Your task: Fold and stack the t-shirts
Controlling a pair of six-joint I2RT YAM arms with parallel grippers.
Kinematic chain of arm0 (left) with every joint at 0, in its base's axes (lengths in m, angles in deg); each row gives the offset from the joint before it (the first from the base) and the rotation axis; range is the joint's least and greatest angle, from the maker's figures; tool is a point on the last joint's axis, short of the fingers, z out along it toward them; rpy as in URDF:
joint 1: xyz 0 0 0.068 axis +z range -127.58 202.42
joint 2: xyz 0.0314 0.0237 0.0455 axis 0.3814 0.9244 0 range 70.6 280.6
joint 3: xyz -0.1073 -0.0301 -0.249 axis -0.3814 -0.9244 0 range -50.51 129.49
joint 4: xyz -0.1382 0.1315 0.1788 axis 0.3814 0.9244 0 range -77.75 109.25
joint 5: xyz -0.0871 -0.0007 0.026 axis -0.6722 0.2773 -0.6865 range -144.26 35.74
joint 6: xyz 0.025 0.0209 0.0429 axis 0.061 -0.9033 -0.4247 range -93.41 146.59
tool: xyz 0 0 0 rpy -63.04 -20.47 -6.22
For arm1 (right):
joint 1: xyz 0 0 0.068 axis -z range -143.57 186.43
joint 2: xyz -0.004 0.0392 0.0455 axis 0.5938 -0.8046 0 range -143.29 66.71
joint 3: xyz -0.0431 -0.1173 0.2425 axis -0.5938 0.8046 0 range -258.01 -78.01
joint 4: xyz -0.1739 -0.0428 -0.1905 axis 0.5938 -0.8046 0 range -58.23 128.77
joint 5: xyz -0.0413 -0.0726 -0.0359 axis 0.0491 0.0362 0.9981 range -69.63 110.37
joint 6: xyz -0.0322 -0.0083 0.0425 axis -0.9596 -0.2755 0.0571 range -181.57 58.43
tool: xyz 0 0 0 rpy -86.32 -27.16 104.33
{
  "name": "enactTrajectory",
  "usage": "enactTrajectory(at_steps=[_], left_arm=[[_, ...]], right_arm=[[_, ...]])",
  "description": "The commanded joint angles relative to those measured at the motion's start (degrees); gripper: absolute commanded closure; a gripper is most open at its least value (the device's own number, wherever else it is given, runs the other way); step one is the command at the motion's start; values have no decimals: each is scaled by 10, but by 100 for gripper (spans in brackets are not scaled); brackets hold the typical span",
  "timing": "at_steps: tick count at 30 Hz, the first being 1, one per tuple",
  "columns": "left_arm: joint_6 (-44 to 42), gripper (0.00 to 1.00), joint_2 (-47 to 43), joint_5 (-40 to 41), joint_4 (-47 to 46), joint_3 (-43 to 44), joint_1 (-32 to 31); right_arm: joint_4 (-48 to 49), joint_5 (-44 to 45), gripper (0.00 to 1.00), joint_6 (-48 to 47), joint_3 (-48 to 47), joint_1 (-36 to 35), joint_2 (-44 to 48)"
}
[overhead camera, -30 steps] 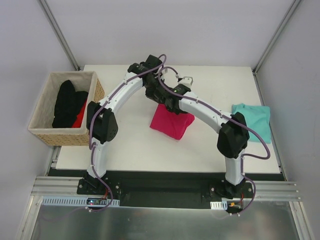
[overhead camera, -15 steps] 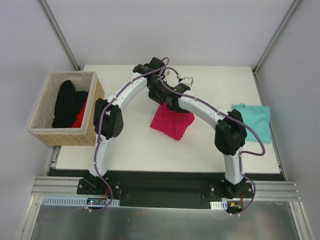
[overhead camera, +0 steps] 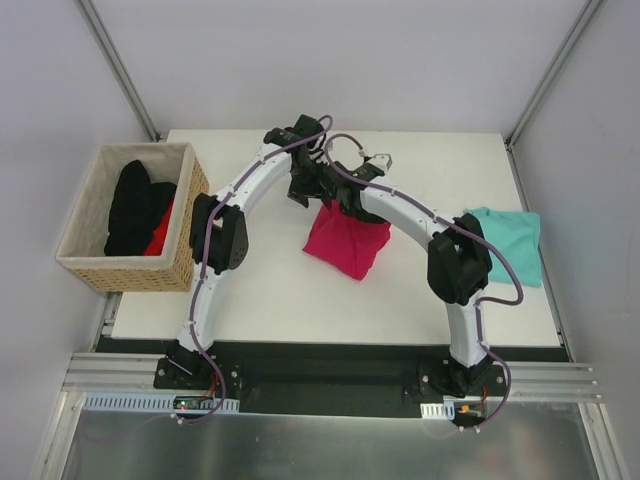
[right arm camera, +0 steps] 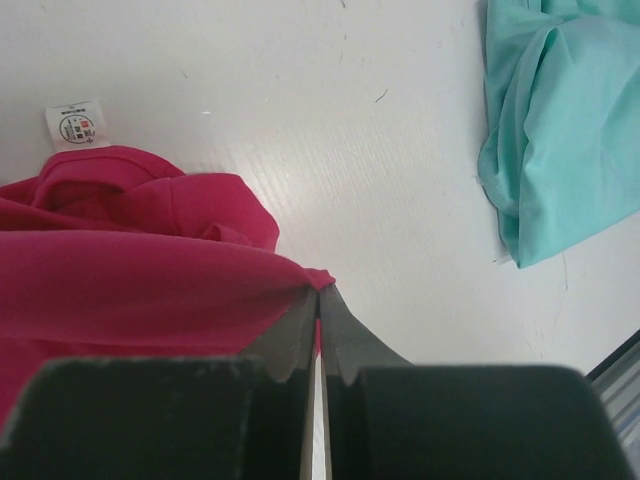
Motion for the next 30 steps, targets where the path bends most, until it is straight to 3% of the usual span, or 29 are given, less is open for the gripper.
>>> enactTrajectory(at_steps=[1, 21, 23, 25, 30], left_arm=[[1, 30, 2, 1, 11, 21, 8], [6, 28, -68, 32, 5, -47, 20], [6, 28, -71, 33, 5, -50, 21], [6, 28, -79, 34, 5, -58, 22], [5, 29, -94, 41, 3, -74, 22]], right_arm=[[1, -5, 99, -34, -22, 11, -15], [30, -56, 99, -142, -144, 30, -112], [29, -59, 88, -153, -155, 32, -117], [19, -52, 71, -149, -160, 31, -115], [18, -19, 63, -139, -138, 30, -62]])
